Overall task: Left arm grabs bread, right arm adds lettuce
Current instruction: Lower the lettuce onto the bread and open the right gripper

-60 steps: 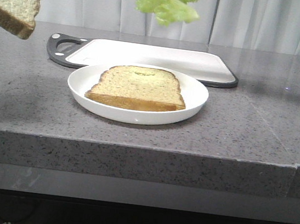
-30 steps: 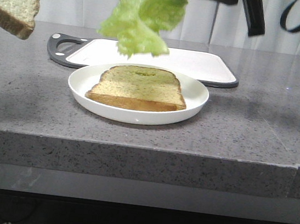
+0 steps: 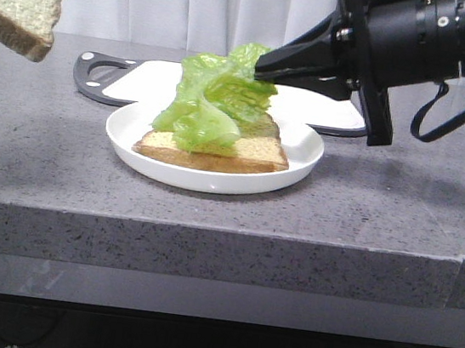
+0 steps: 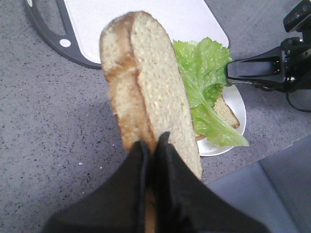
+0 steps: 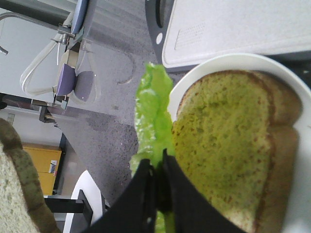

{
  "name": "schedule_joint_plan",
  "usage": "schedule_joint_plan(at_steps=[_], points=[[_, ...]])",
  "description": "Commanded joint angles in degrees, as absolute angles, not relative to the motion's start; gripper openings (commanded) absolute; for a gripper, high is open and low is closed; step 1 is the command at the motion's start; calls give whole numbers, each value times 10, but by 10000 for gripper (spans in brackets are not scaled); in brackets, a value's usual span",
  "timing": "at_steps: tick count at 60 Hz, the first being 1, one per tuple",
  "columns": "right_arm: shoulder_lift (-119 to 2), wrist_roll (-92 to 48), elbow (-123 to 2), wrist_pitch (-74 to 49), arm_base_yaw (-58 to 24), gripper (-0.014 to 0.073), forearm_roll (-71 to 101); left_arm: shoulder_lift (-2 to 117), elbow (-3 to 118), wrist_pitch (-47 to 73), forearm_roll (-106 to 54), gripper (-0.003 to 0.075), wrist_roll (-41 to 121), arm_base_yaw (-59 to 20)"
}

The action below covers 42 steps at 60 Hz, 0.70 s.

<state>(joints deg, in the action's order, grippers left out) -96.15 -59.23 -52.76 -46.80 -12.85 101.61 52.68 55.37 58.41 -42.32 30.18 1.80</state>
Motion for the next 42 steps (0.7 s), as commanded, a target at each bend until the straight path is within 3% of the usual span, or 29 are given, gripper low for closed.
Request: schedule_joint_plan(at_steps=[1,7,11,21,28,42], points=[[-947,-603,-540,-499,-128,-115,1047,521,569,560,-455,-20,304,19],[-947,-604,-540,-481,-128,-93,1045,521,569,560,-455,-20,304,19],[-947,-604,-540,-476,-128,-34,1045,521,569,560,-455,-20,304,19],[-946,-604,-540,-475,-126,232,1043,521,569,560,-455,-20,304,19],[-945,-611,-541,-475,-126,353,1035,521,569,560,-455,-20,304,19],[-903,-620,-547,-418,-126,376,950,521,569,560,-455,-20,304,19]])
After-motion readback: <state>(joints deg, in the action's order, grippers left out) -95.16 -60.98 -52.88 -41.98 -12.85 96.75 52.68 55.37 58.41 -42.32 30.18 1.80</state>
